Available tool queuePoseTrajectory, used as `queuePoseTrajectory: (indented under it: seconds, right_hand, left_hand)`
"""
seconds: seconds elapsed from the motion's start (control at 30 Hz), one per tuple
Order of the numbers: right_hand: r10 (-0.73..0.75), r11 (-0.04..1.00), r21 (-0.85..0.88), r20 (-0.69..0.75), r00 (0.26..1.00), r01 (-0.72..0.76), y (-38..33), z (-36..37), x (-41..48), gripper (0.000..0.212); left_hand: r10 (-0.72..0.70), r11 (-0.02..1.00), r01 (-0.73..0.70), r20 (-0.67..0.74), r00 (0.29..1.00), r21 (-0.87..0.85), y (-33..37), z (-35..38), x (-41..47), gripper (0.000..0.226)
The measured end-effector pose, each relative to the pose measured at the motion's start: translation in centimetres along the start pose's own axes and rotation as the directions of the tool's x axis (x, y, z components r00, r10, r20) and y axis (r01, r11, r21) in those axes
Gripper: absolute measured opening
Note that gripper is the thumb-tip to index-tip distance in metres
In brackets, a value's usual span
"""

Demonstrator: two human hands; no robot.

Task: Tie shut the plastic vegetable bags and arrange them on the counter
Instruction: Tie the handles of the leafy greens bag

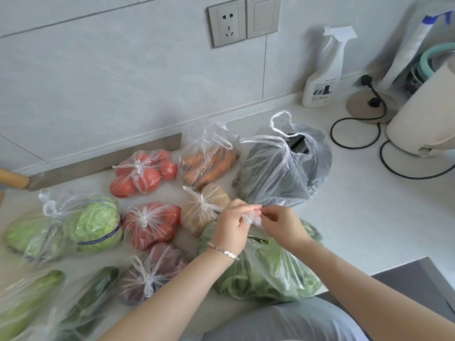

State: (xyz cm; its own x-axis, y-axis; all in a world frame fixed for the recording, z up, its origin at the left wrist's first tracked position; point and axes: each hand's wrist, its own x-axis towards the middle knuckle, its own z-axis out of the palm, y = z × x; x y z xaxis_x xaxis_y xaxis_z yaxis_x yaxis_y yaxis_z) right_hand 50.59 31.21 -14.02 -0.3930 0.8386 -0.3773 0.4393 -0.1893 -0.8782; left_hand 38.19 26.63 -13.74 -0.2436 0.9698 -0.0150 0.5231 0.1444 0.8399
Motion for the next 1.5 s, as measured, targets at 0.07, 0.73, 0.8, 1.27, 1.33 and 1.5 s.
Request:
queuePoseTrajectory:
  seconds: [0.07, 0.73, 0.8, 1.27, 1.33, 1.5]
  right_hand:
    - [-0.008, 0.995, 0.1, 0.162, 0.987, -0.008, -0.3, -0.6, -0.4, 0.025]
    - [-0.106, 0.907, 0.407, -0.021, 0.994, 0.105, 0.8, -0.3, -0.9, 0.042]
    - [-0.062, 0.934, 0.35, -0.034, 0.998, 0.07, 1.2, -0.9, -1.1, 0.044]
    - [0.092, 0.949, 0.311, -0.15, 0.984, -0.041, 0.9, -5.2, -2.3, 0.042]
    - [-0.079, 0.952, 0.287, -0.11, 0.991, 0.108, -1.9, -4.7, -3.0, 0.045]
    - [-0.164, 0.919, 0.349, -0.091, 0.982, 0.185, -3.9, -2.5, -2.4, 0.045]
  left_hand:
    - [-0.066, 0.997, 0.063, -0.059, 0.996, -0.046, -0.2, -0.3, 0.5, 0.02]
    - [-0.521, 0.834, 0.492, -0.063, 0.851, -0.25, 0.5, 0.5, 0.4, 0.044]
    - [-0.517, 0.851, 0.491, -0.129, 0.846, -0.187, 0.0, 0.3, -0.2, 0.048]
    - [-0.356, 0.93, 0.342, -0.102, 0.929, -0.136, -2.3, -1.5, -0.6, 0.032]
    - [-0.289, 0.822, 0.317, 0.133, 0.948, -0.473, -0.1, -1.7, -0.4, 0.034]
    - [-0.195, 0.51, 0.366, 0.309, 0.931, -0.779, 1.5, 0.1, 0.1, 0.049]
